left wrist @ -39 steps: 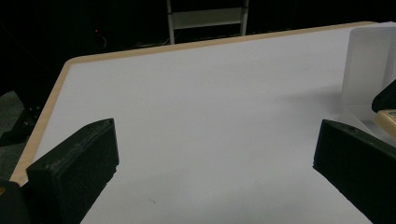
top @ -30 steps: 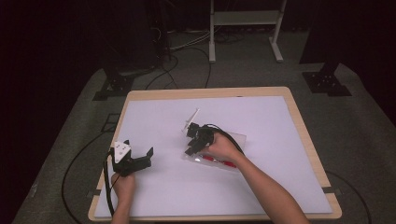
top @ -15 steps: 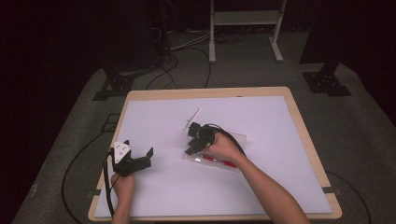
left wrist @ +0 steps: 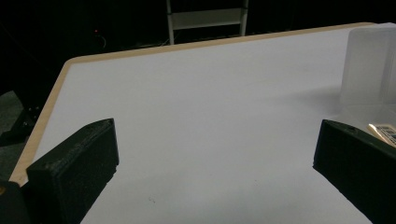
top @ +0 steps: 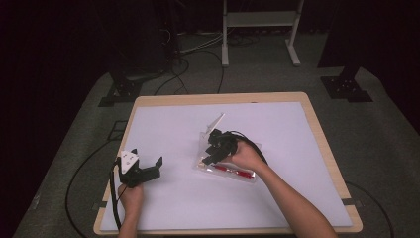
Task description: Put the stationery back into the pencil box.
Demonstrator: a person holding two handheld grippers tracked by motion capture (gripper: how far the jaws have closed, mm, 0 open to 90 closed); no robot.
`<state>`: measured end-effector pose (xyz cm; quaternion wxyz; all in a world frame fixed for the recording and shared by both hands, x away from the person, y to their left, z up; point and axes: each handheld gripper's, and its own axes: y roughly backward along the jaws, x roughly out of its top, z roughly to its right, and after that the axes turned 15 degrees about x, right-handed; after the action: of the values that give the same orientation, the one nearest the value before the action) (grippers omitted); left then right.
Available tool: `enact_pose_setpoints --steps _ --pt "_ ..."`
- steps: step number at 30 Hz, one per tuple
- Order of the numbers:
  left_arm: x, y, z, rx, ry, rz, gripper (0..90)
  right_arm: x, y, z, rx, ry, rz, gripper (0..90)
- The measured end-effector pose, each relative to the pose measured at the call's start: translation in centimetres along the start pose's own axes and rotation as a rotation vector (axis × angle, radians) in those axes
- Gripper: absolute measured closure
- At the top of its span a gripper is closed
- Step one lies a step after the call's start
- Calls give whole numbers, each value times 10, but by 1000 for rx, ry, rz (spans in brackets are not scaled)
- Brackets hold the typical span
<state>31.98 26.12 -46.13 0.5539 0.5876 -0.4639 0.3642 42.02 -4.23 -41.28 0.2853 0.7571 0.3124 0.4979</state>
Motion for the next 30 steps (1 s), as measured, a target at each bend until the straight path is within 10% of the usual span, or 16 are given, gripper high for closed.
enact_pose_setpoints --steps 30 --pt "0 0 0 2 -7 1 0 -27 31 -20 -11 7 49 469"
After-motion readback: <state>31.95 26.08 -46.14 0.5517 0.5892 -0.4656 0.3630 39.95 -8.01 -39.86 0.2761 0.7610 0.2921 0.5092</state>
